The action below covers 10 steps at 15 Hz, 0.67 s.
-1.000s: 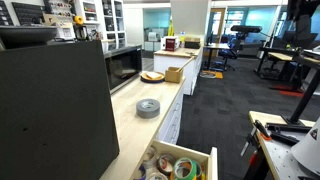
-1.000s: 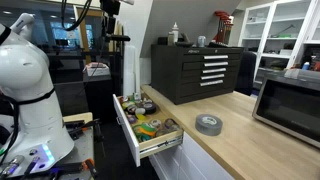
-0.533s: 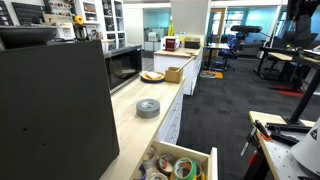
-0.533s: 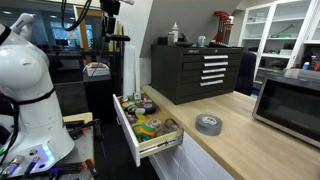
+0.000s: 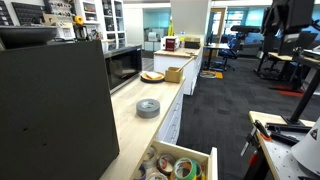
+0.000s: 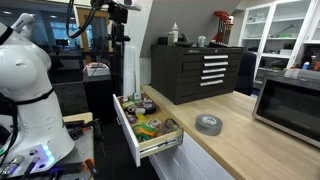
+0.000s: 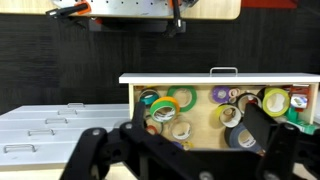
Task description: Take the green masking tape out of the drawer and place it on the countertop
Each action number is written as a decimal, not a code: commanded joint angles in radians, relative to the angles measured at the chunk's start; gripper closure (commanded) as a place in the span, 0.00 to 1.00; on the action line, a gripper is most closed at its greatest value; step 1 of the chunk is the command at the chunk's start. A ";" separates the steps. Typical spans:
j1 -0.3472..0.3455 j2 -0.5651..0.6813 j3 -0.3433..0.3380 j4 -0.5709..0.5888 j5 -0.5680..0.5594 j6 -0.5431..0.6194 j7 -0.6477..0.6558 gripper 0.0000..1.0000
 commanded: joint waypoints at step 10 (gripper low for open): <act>-0.017 0.292 -0.050 -0.164 -0.161 0.533 -0.144 0.00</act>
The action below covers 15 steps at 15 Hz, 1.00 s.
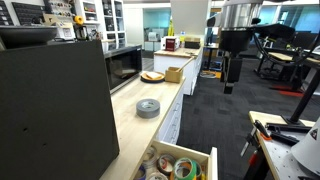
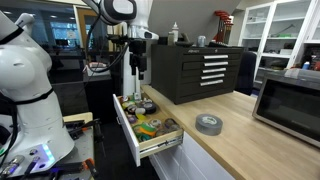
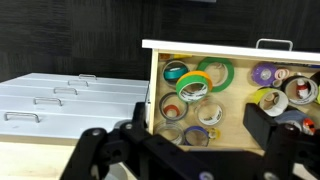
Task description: Take the green masking tape out of the drawer and place it on the countertop
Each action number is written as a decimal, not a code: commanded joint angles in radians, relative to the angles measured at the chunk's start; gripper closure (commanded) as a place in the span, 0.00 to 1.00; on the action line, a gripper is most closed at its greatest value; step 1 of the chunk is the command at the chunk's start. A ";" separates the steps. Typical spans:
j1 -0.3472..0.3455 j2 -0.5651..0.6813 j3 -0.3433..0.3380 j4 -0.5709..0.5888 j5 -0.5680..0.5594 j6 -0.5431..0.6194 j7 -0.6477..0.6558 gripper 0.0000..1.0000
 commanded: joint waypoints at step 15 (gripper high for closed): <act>0.027 0.183 -0.028 -0.041 0.000 0.213 -0.109 0.00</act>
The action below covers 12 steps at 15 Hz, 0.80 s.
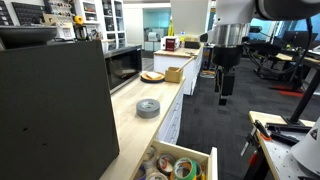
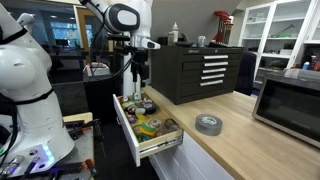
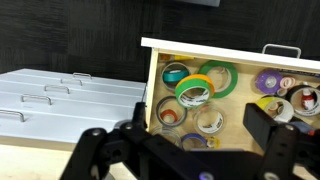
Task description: Take the green masking tape out of the drawer and place it on the countertop
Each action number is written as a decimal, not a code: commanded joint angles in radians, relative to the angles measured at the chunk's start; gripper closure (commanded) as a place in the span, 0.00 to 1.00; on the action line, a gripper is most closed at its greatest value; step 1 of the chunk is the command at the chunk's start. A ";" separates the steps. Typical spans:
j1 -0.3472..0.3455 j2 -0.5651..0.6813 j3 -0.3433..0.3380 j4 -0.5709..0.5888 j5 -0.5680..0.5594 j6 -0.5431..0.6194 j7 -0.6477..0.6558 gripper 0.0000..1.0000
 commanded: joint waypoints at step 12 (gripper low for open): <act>0.048 0.473 -0.017 0.111 0.094 0.292 -0.392 0.00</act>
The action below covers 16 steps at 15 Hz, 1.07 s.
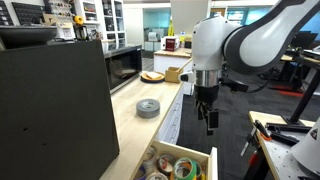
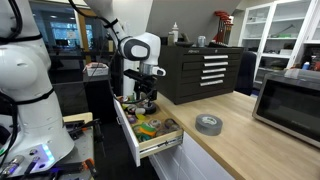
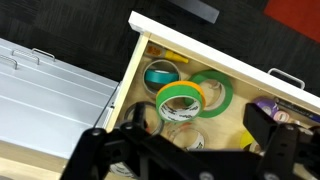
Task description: Take the green masking tape out of the drawer and place it on the countertop
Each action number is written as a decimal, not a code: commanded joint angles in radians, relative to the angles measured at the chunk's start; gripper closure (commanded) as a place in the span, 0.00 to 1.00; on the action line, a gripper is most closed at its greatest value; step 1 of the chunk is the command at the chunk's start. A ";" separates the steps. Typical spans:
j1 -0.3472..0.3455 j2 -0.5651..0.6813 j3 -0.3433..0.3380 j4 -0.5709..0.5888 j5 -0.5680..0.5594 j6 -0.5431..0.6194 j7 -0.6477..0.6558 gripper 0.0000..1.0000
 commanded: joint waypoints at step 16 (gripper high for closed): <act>-0.104 0.507 0.169 0.319 0.087 0.021 -0.402 0.00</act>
